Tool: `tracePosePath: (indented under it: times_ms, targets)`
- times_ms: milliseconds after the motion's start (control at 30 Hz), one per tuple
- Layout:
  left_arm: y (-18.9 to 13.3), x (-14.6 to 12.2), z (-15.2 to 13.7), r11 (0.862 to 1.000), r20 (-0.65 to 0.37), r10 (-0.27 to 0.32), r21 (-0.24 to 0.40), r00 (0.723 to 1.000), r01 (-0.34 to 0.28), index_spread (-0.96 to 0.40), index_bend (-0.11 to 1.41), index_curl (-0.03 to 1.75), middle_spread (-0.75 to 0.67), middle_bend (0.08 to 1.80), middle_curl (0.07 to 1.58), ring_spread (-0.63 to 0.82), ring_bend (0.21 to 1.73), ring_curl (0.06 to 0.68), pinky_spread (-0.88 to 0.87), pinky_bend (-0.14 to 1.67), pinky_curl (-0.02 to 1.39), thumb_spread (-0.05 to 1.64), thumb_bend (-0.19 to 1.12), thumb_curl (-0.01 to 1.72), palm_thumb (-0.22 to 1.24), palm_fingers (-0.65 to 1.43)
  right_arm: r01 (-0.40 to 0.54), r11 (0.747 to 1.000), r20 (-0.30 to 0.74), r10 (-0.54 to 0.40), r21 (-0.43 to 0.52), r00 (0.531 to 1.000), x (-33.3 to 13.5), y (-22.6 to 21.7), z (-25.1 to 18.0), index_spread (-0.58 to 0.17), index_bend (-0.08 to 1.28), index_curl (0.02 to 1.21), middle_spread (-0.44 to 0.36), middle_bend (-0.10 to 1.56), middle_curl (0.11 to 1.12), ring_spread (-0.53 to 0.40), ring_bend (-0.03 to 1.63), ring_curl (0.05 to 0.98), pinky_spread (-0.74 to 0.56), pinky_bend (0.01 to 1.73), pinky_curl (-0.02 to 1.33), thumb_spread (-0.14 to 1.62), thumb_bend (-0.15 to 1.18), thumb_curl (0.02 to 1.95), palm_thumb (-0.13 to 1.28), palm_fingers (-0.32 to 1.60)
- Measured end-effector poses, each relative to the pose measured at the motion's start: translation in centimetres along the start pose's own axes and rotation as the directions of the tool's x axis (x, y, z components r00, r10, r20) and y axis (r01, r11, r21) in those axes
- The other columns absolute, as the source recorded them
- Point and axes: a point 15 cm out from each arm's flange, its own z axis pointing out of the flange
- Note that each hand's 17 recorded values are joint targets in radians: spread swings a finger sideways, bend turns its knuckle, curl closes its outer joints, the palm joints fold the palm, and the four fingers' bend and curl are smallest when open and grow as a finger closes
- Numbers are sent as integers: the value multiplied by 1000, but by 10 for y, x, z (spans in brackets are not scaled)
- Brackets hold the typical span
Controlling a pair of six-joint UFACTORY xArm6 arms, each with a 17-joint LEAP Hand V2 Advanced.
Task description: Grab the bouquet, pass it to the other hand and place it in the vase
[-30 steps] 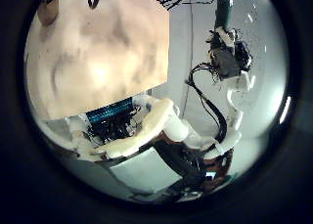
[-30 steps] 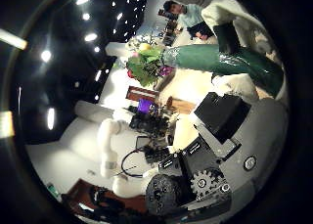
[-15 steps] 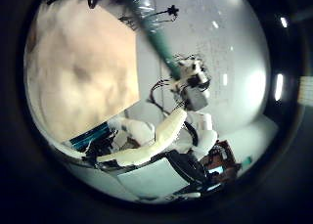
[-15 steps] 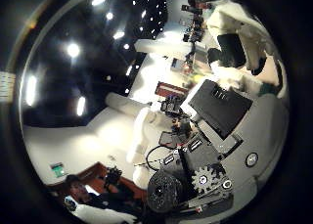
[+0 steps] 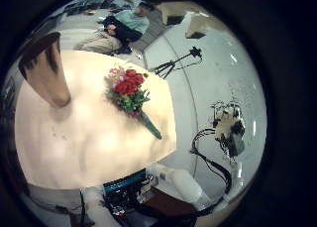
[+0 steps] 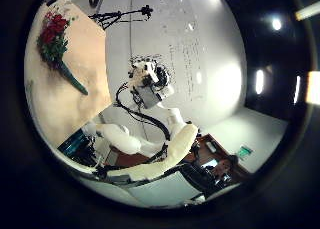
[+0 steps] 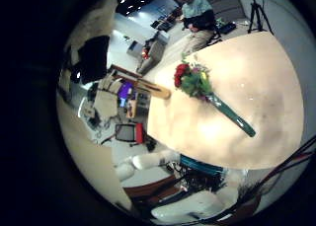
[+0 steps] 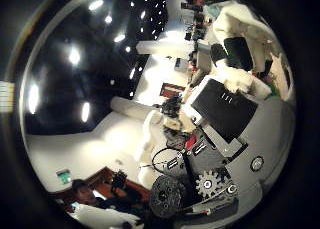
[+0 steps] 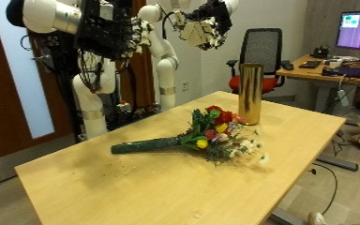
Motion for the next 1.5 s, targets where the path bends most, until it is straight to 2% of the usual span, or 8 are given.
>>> tracePosePath:
  times_ms: [300, 600, 733, 800, 1033, 1200, 1300, 1500]
  targets:
    - [9, -15, -1, 999, 101, -8, -49, 995, 13, 167, 178, 352, 271, 288, 353, 408, 634, 123, 354, 246, 268, 862, -32, 307, 129, 337, -139, 978, -380, 71, -155, 922, 59, 30, 24, -284, 538, 902, -161, 1008, 745, -241, 1196, 545, -483, 960, 733, 751, -36, 715, 841, 761]
    - [12, -50, 1, 994, 298, -14, -95, 954, 44, 171, 181, 361, 292, 252, 345, 449, 612, 117, 423, 213, 270, 862, -30, 309, 146, 301, -238, 934, -617, 23, -268, 787, 111, 35, 59, -248, 600, 714, 41, 637, 536, 6, 743, 355, 117, 491, 543, 989, -24, 570, 822, 138]
    - [15, -67, 2, 991, 401, -13, -117, 916, 65, 177, 181, 363, 310, 226, 337, 461, 601, 116, 443, 205, 273, 863, -29, 311, 165, 283, -232, 949, -651, 37, -216, 758, 129, 32, 62, -153, 282, 582, 3, 647, 503, -35, 909, 348, 162, 431, 467, 1018, -22, 538, 826, 280]
    - [14, -76, -3, 991, 461, -14, -110, 888, 72, 177, 183, 365, 328, 208, 333, 464, 591, 116, 453, 198, 275, 869, -31, 310, 174, 268, -234, 950, -657, 43, -206, 753, 138, 48, 66, -186, 514, 604, 97, 704, 526, 48, 680, 310, 156, 371, 447, 1023, -22, 527, 828, 329]
    - [10, -95, 8, 989, 577, -2, -118, 817, 85, 172, 181, 373, 357, 194, 328, 478, 568, 118, 472, 192, 273, 881, -32, 310, 187, 254, -165, 959, -654, -26, -230, 756, 139, 85, 89, -260, 556, 605, -133, 654, 557, -163, 859, 352, -116, 423, 418, 1018, -23, 502, 821, 589]
    - [8, -92, 23, 985, 588, 19, -148, 809, 84, 171, 181, 375, 362, 199, 325, 480, 560, 125, 477, 192, 274, 882, -32, 307, 192, 255, -149, 957, -640, -48, -250, 767, 137, 107, 98, -42, 646, 662, -438, 794, 635, -387, 961, 410, -336, 428, 388, 937, -23, 514, 850, 823]
    - [10, -91, 19, 987, 593, 13, -135, 805, 83, 170, 178, 372, 361, 201, 328, 480, 556, 128, 477, 191, 274, 884, -33, 306, 190, 255, -117, 970, -641, -49, -215, 766, 135, 104, 95, -180, 319, 600, -301, 735, 649, -332, 964, 453, -281, 566, 432, 979, -25, 500, 823, 435]
    - [15, -87, 21, 987, 594, 23, -142, 804, 77, 169, 177, 365, 360, 201, 332, 483, 553, 137, 479, 191, 270, 885, -32, 303, 194, 253, -144, 971, -662, -17, -188, 750, 149, 90, 89, -328, 300, 501, -20, 440, 510, -67, 705, 333, 93, 568, 397, 981, -31, 475, 761, 194]
